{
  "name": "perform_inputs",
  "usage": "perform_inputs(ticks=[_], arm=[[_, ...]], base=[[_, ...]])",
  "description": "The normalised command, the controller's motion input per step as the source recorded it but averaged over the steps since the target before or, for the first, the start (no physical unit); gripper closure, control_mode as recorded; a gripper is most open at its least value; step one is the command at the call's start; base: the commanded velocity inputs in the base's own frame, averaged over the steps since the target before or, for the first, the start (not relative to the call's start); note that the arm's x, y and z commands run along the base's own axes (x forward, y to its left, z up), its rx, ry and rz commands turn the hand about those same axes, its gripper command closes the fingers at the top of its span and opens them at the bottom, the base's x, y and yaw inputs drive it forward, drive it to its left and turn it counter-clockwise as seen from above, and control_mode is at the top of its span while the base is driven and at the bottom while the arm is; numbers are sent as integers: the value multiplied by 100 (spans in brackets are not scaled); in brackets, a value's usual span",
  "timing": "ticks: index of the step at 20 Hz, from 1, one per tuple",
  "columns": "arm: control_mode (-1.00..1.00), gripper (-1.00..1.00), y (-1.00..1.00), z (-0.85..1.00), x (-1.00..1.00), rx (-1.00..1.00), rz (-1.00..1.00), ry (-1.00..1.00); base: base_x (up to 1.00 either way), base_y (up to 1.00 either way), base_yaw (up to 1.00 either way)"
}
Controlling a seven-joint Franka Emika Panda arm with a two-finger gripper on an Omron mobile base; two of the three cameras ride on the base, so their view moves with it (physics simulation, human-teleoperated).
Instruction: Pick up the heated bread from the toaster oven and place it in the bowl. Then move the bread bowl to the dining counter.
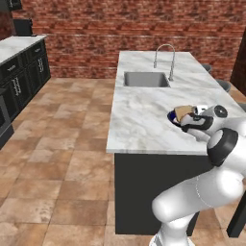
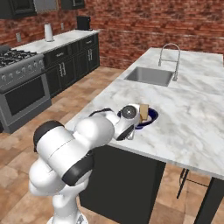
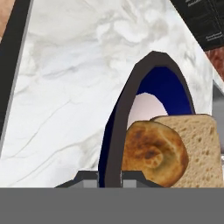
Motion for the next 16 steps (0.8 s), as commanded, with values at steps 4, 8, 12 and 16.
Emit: perform_inputs(ticks=[4, 8, 12, 16], arm=[[-100, 100, -2, -28, 0, 1, 11, 8], [-100, 100, 0, -15, 6, 1, 6, 10], [-100, 100, 0, -13, 13, 0, 2, 3], [-100, 100, 0, -15, 16, 0, 0, 0]], base=[[0, 0, 0], [0, 0, 0], [0, 0, 0], [0, 0, 0]])
